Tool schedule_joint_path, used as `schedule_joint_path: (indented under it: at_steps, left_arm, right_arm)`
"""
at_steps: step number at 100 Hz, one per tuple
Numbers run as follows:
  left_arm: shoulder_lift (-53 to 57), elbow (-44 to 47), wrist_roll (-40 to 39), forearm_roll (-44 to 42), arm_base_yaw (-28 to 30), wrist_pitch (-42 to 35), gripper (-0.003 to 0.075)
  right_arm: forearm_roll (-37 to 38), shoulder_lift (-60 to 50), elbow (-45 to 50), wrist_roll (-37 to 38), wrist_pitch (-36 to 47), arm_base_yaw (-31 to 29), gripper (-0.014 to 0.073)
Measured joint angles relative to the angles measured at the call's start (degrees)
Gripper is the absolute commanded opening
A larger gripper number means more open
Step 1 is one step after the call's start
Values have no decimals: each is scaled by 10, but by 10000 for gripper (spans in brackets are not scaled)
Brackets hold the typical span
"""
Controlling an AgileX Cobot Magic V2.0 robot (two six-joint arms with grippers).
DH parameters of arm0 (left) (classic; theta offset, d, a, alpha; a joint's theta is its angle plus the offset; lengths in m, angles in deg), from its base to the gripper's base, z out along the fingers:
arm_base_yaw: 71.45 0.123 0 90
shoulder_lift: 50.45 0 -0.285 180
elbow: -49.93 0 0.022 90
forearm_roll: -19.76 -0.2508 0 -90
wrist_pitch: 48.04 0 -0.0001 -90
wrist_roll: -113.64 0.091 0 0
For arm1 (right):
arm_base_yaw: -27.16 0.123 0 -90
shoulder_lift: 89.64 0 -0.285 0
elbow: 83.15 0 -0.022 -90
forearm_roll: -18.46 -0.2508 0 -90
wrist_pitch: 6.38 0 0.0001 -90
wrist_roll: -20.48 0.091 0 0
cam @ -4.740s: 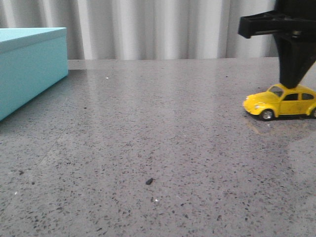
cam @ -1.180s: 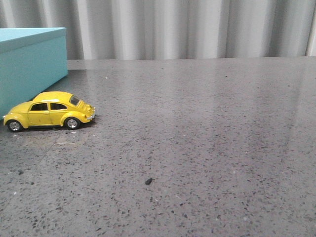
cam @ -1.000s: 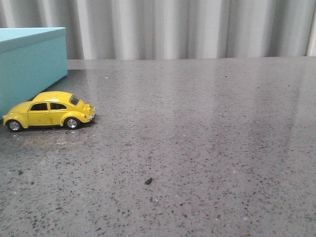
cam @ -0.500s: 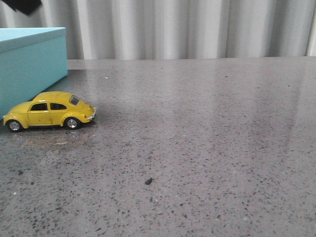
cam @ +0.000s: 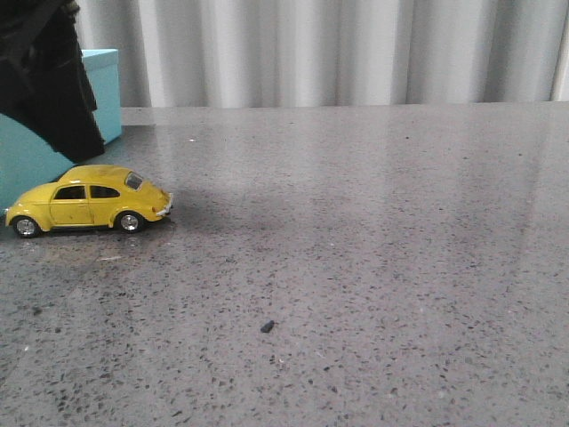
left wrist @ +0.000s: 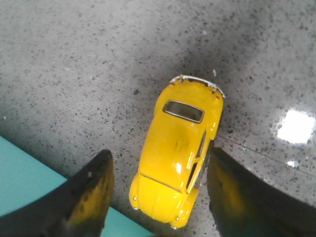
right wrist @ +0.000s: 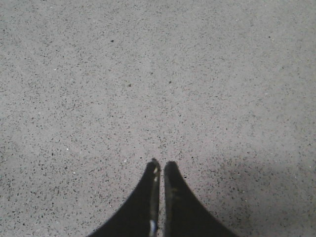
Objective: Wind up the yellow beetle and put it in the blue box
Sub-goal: 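Lower the open left gripper over the yellow car beside the box, then close the left gripper around the car's body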
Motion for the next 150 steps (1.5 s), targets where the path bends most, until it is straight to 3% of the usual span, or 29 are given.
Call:
schedule_joint_path:
  at_steps: [58, 150]
  left_arm:
    - [-33, -1, 92, 1, 0, 11, 388]
    - [-63, -1, 128, 1, 0, 8, 388]
  right_arm:
    - [-1, 0, 0, 1, 0, 0, -61]
    - [-5, 0, 0, 1, -6, 0, -61]
